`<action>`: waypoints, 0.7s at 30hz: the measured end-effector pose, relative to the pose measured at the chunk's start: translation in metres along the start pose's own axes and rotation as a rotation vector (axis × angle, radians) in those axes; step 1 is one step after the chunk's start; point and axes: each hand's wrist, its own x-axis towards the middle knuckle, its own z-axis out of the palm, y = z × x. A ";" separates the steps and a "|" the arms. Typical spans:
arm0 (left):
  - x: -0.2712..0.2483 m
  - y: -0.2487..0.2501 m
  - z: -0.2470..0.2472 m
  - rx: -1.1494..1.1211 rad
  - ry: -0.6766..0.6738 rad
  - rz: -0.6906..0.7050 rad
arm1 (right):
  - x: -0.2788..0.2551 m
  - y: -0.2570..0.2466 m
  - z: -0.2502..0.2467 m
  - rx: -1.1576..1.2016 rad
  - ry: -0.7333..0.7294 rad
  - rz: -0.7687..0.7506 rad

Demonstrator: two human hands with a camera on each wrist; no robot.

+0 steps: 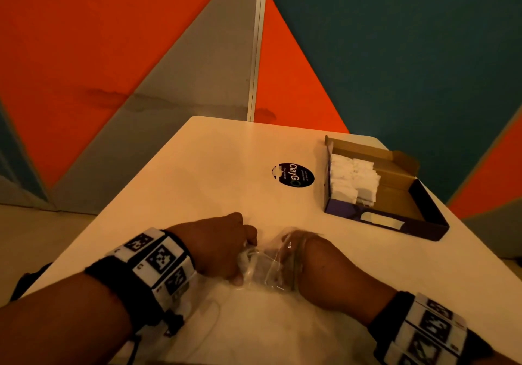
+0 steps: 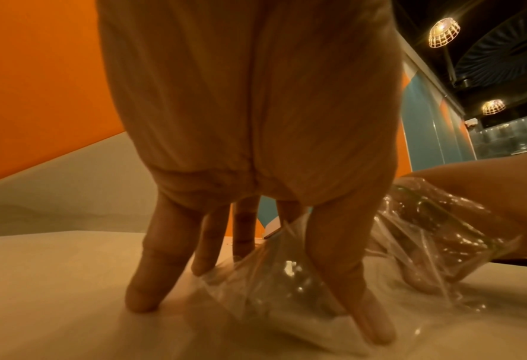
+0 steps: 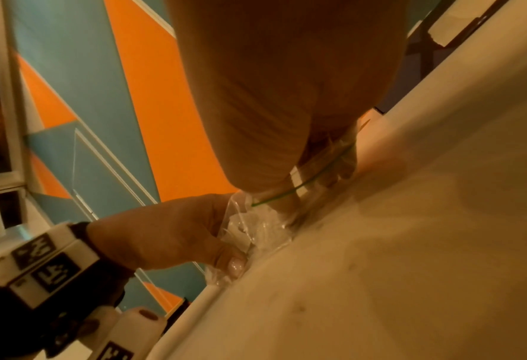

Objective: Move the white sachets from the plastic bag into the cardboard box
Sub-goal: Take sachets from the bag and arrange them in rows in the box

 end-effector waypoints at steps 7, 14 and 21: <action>-0.005 0.005 -0.003 -0.058 0.022 0.010 | 0.001 0.006 0.000 -0.011 0.103 -0.009; -0.005 0.008 -0.004 -0.059 0.034 -0.001 | -0.011 0.013 -0.019 0.222 0.193 -0.010; -0.006 0.008 -0.002 -0.061 0.031 0.010 | -0.026 0.027 -0.028 0.321 0.274 0.014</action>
